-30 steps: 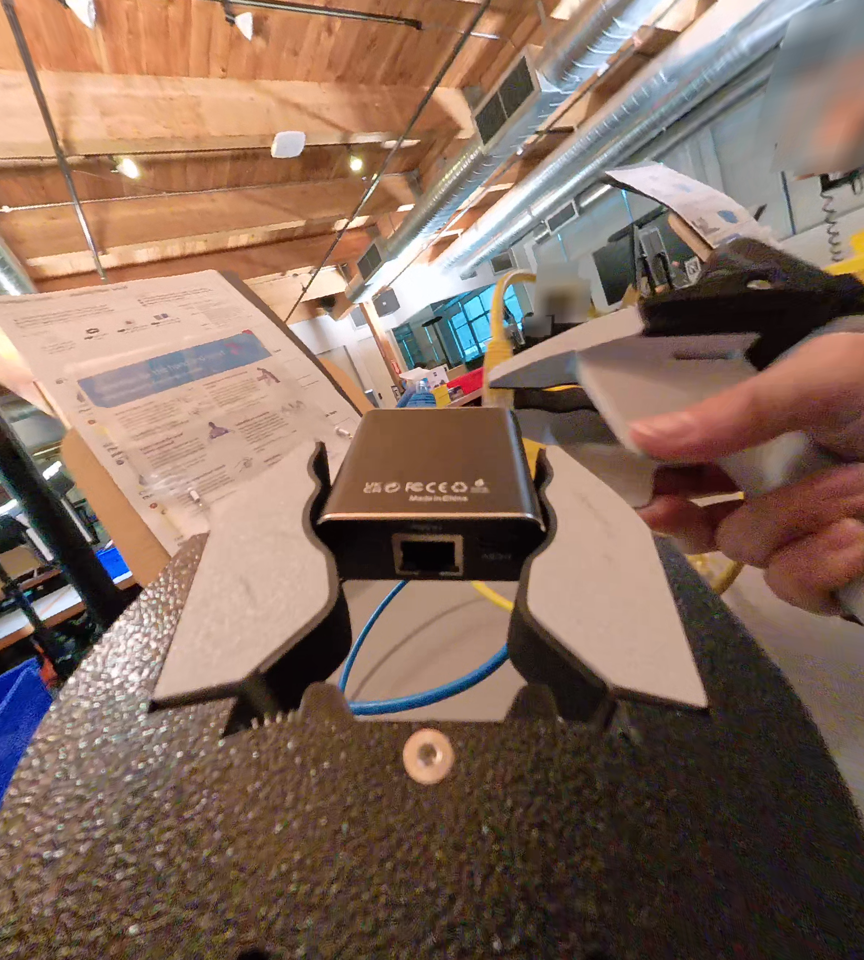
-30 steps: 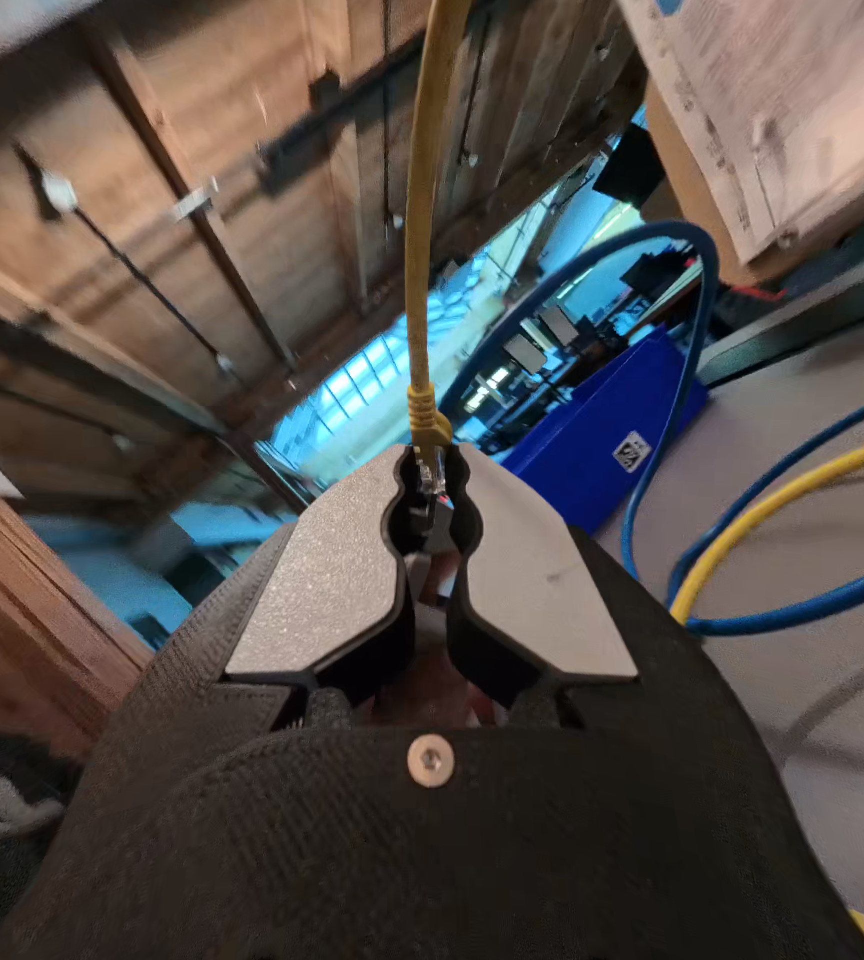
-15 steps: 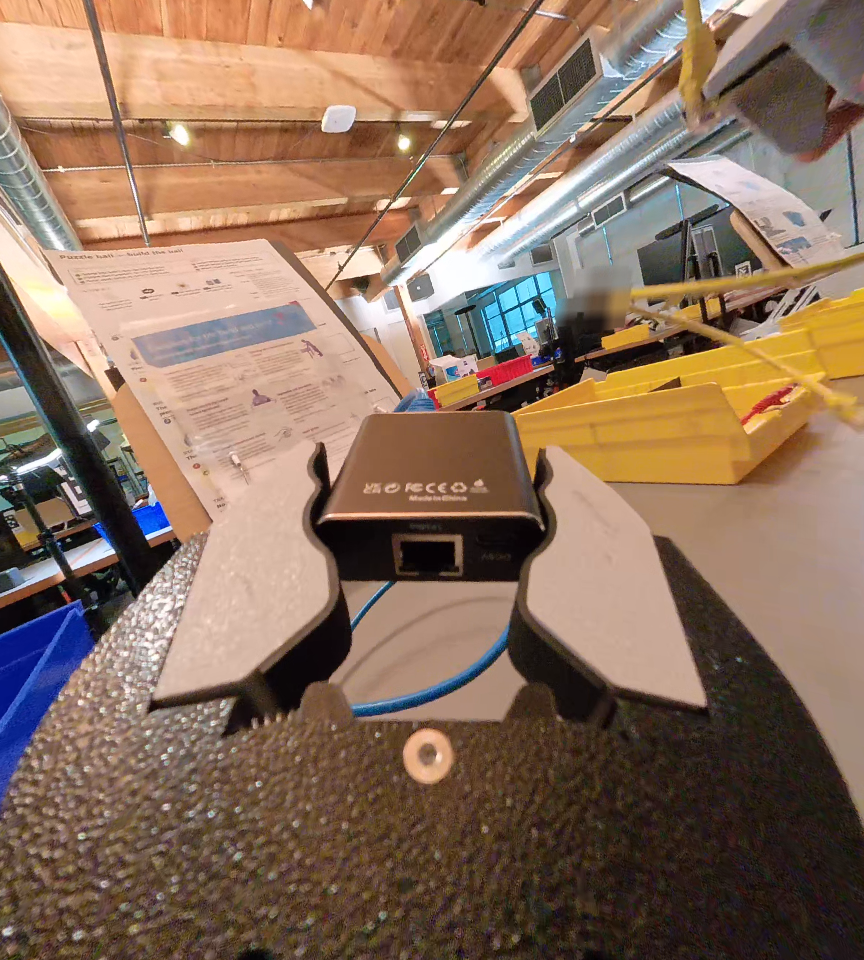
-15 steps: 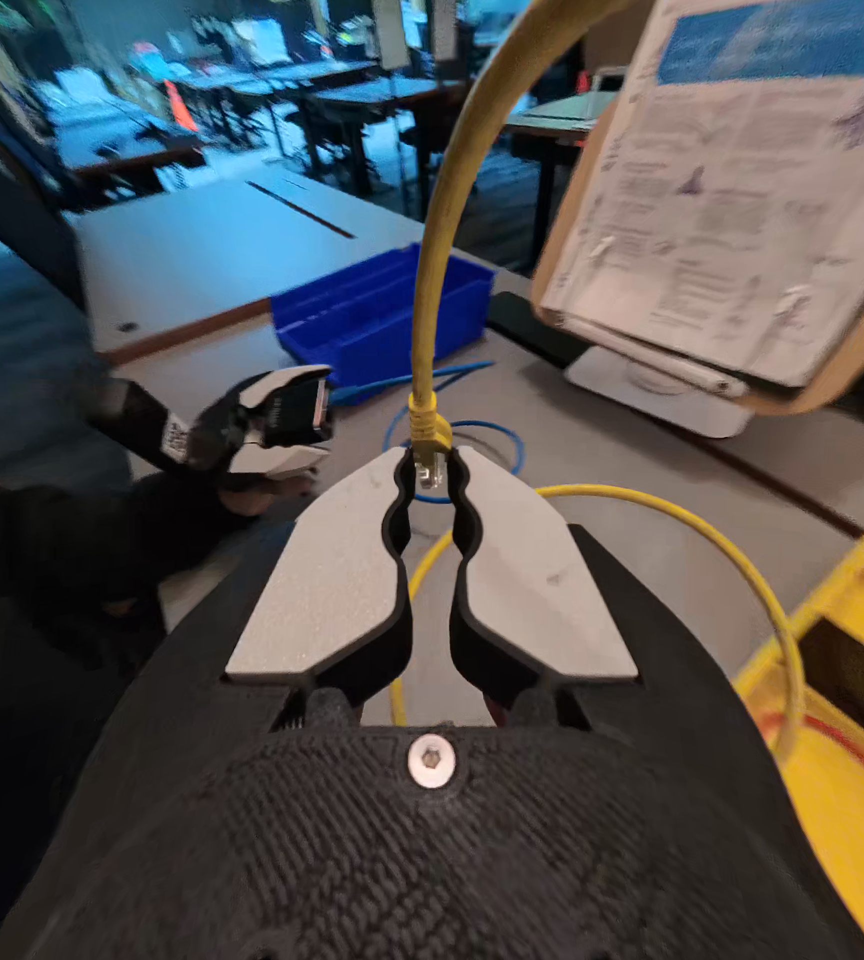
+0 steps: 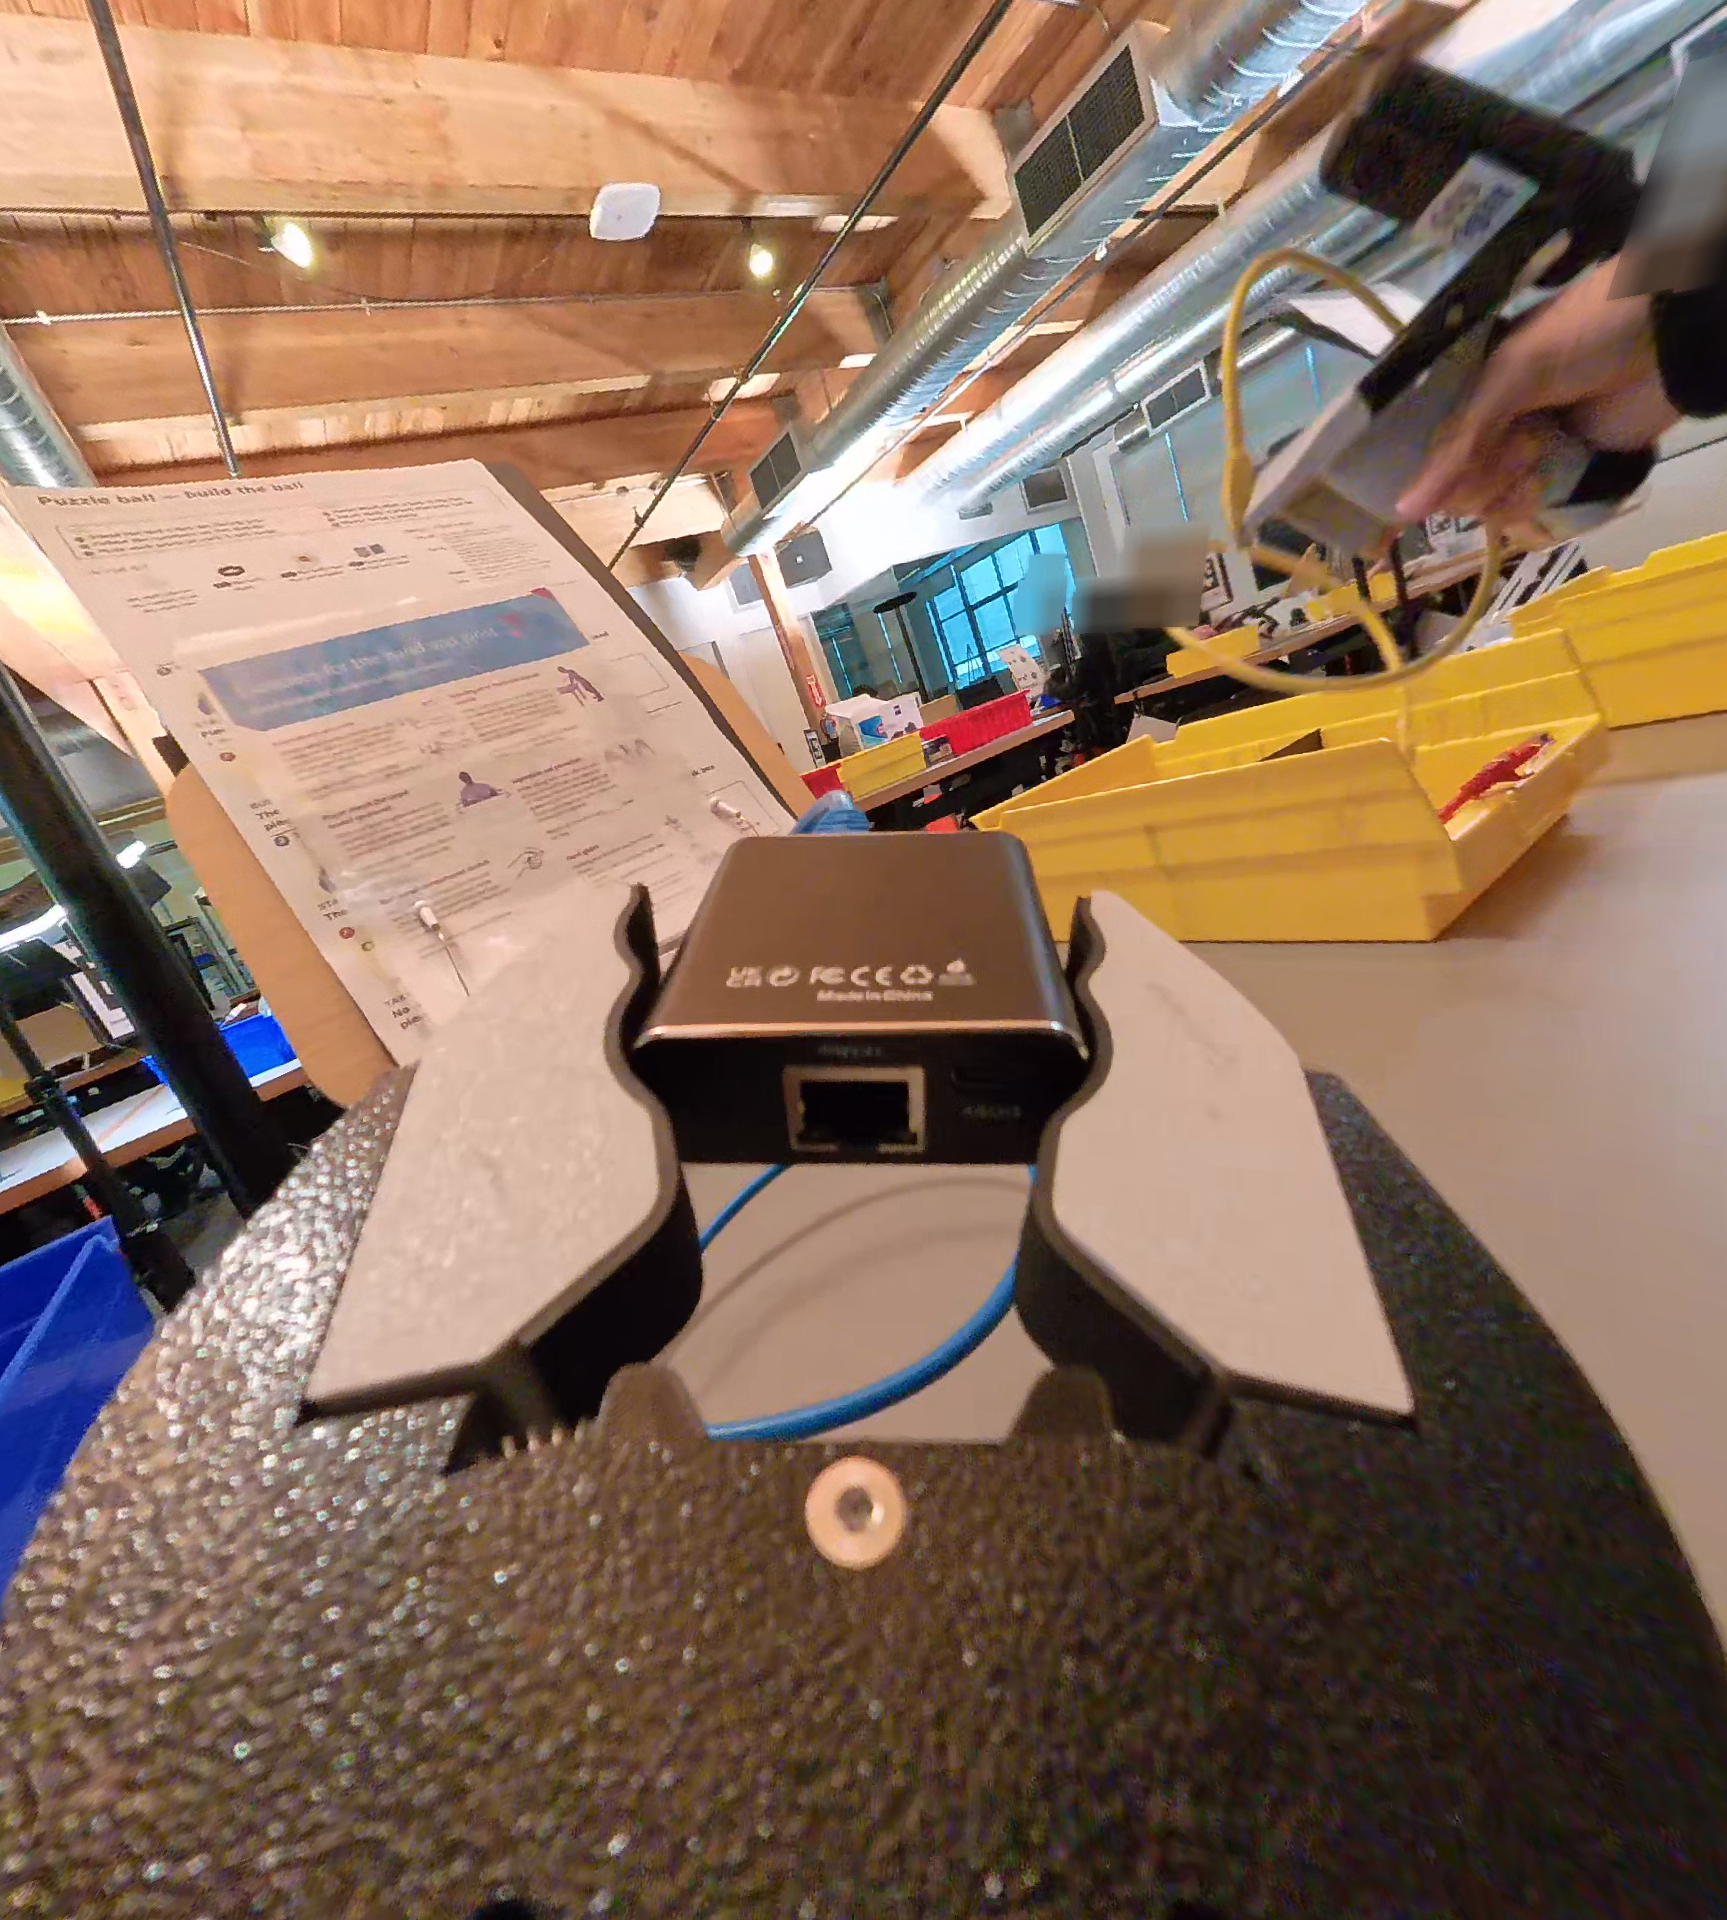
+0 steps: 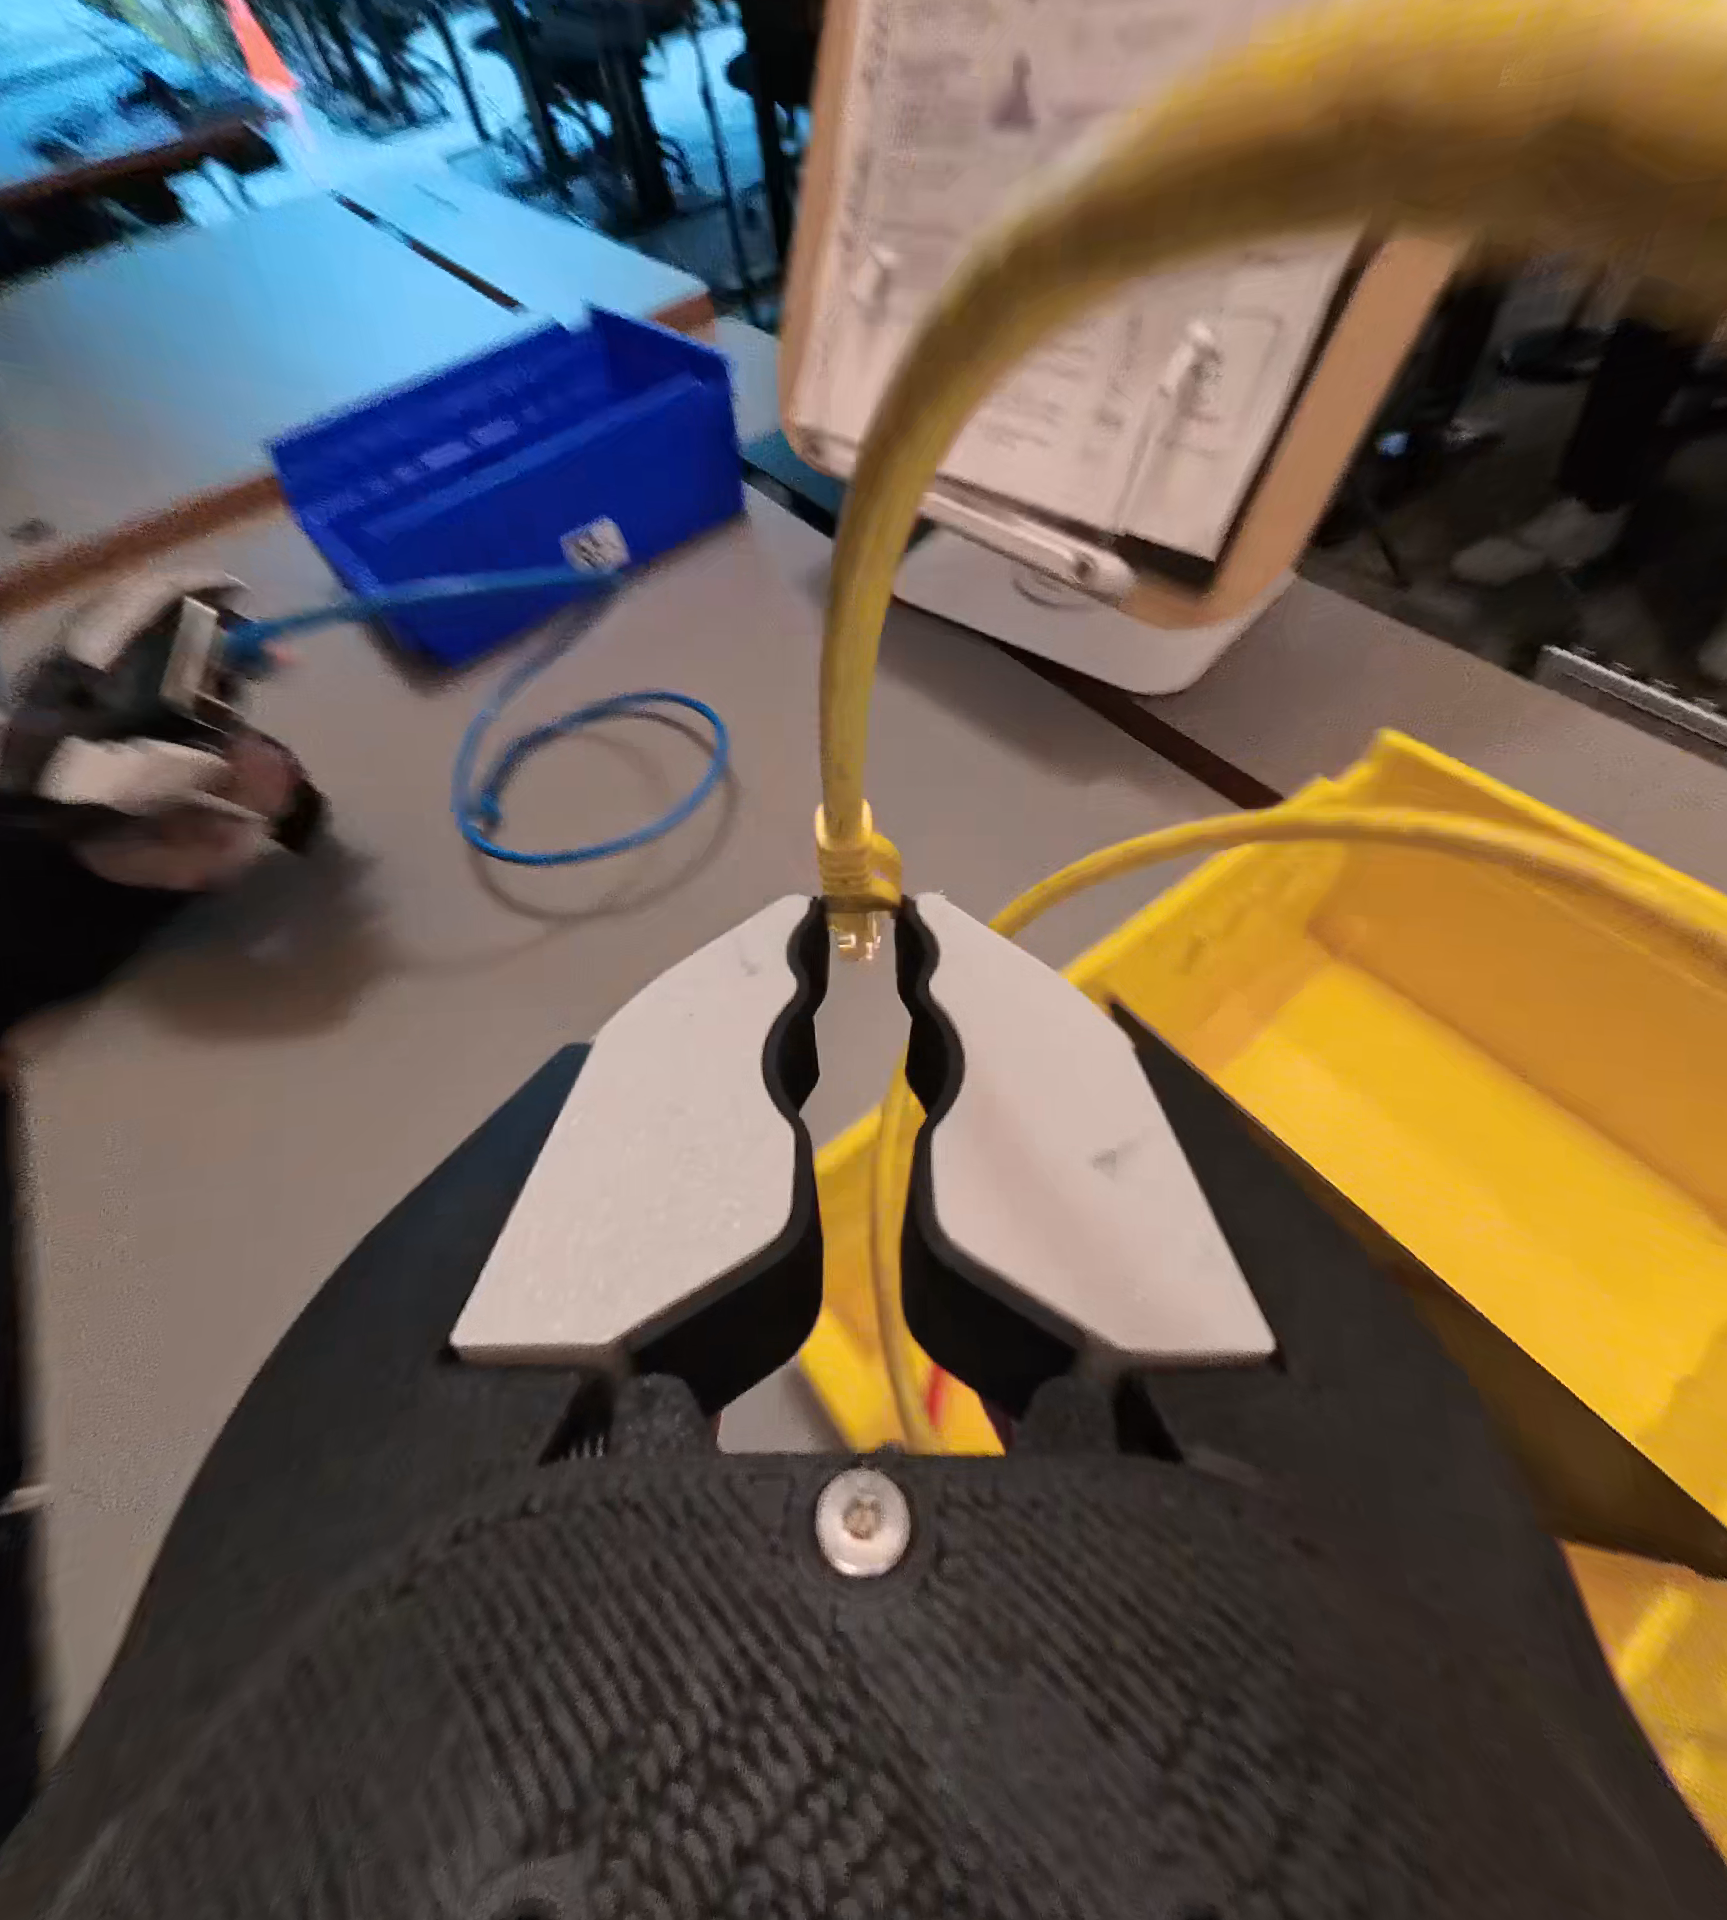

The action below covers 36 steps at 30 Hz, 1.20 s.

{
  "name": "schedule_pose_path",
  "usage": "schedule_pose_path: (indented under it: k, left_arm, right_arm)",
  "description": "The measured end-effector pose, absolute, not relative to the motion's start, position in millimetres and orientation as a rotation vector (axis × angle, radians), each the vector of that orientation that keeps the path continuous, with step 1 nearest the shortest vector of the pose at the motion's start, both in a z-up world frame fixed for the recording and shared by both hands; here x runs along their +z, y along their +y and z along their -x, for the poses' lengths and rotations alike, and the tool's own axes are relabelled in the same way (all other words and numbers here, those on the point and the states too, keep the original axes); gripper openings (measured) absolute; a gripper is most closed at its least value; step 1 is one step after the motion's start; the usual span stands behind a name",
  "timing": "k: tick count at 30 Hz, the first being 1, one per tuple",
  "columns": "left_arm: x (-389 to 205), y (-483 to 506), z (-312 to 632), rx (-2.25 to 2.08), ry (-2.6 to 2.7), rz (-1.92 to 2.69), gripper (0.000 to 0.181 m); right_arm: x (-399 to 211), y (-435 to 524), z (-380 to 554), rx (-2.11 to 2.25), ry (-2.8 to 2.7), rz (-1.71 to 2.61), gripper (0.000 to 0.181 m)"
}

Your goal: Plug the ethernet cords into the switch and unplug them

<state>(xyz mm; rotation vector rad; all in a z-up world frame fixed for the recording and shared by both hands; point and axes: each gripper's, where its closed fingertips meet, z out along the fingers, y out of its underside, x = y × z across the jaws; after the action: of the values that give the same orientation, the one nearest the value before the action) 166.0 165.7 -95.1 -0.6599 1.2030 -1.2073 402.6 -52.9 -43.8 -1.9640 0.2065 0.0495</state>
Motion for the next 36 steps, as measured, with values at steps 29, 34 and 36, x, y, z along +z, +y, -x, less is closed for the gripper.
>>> schedule_pose_path:
  k: [29, 34, 36]
  left_arm:
    - [-105.5, 122.7, -149.5, -1.666, 1.548, 0.521, 0.075]
    - [-111.8, 110.7, -134.0, -1.72, 1.682, 0.41, 0.075]
    - [-112.4, 107.9, -132.0, -1.719, 1.695, 0.395, 0.075]
  right_arm:
    - [-65.8, 13.3, -215.6, 0.049, -0.335, 2.092, 0.091]
    - [-108.9, 77.6, -134.0, -0.201, -0.753, 2.13, 0.09]
    - [-125.3, 90.0, -132.4, -0.26, -0.774, 2.177, 0.089]
